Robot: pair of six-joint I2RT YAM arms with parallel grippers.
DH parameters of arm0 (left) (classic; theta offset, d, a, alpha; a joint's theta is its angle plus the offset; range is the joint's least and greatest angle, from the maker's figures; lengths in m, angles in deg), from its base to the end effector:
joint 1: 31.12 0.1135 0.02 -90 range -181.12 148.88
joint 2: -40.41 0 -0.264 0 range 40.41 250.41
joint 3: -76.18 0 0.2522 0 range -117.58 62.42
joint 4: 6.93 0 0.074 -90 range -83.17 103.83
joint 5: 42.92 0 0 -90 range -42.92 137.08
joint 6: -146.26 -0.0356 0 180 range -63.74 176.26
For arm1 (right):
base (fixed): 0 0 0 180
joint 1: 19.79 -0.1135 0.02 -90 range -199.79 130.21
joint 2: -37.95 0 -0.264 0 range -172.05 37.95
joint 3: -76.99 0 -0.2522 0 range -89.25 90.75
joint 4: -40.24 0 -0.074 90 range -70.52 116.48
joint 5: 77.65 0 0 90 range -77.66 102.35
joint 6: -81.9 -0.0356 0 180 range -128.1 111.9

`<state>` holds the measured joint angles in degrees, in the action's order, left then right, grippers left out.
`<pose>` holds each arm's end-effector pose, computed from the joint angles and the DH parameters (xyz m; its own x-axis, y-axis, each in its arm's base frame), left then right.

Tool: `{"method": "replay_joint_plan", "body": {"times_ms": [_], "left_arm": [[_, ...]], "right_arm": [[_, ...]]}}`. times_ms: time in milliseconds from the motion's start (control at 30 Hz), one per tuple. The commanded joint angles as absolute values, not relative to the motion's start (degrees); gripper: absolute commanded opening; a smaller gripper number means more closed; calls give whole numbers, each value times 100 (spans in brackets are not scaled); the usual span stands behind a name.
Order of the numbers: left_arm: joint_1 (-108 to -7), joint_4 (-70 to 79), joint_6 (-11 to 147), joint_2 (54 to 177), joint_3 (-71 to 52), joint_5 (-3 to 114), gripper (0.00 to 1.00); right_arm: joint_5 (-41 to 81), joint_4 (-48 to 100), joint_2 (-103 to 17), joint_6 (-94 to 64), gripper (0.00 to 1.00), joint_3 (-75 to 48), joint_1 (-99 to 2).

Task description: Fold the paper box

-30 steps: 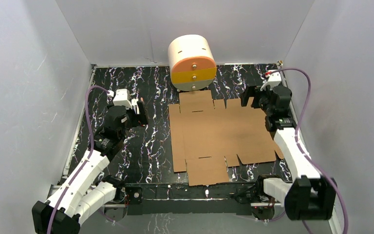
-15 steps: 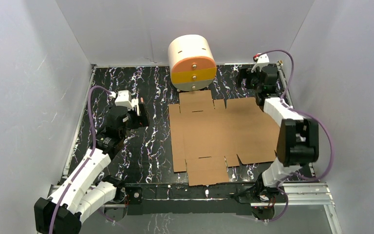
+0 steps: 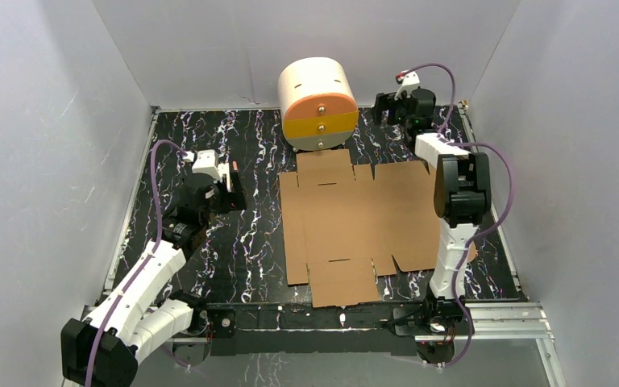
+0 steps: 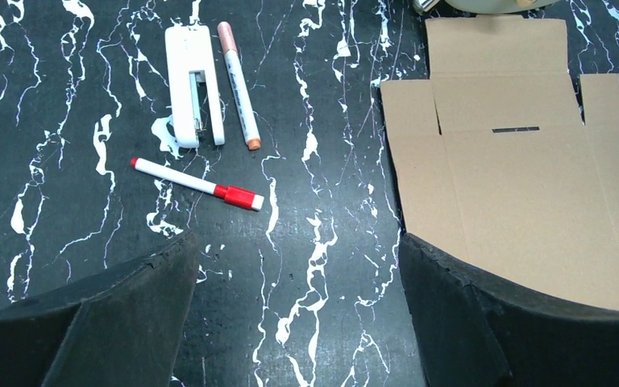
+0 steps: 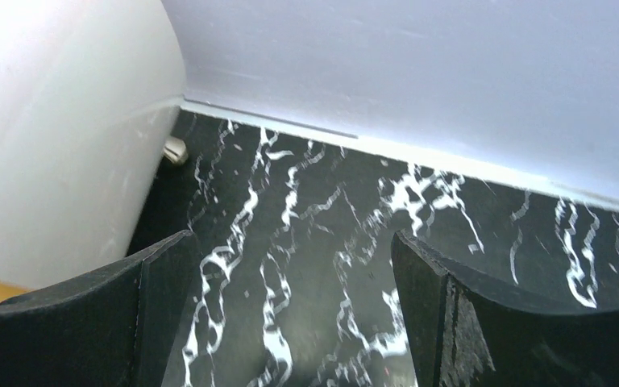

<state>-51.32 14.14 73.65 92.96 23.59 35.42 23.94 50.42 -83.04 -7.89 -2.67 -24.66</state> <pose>0.2026 -0.0669 0.2842 -0.3695 -0.1759 -0.9124 0.0531 0.9763 -0.2098 0.4966 0.0495 0.2311 -0.1800 -0.0189 -0.9835 -0.2807 0.9592 0.0329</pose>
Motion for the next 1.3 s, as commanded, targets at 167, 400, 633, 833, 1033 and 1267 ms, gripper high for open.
{"method": "replay_joint_plan", "body": {"times_ms": [167,400,633,833,1033,1267], "left_arm": [[-5094,1323,7307,9215,2419,3766,90],[-5089,1324,7300,9127,2436,3824,90],[-5092,1325,7307,9004,2463,3906,90],[-5097,1323,7328,8881,2494,3934,90],[-5095,1325,7371,8784,2515,3984,90],[-5107,1380,7870,8673,2511,4247,88]], "right_arm": [[2153,5290,-9256,-405,98,1275,-2993],[2482,5268,-9722,-27,99,1795,-3498],[2981,5281,-10070,-2,99,2322,-3937],[3264,5070,-10510,-116,99,3137,-4253],[3345,4947,-10629,-104,99,3524,-4583],[2760,5036,-9519,-177,99,2192,-4598]]}}
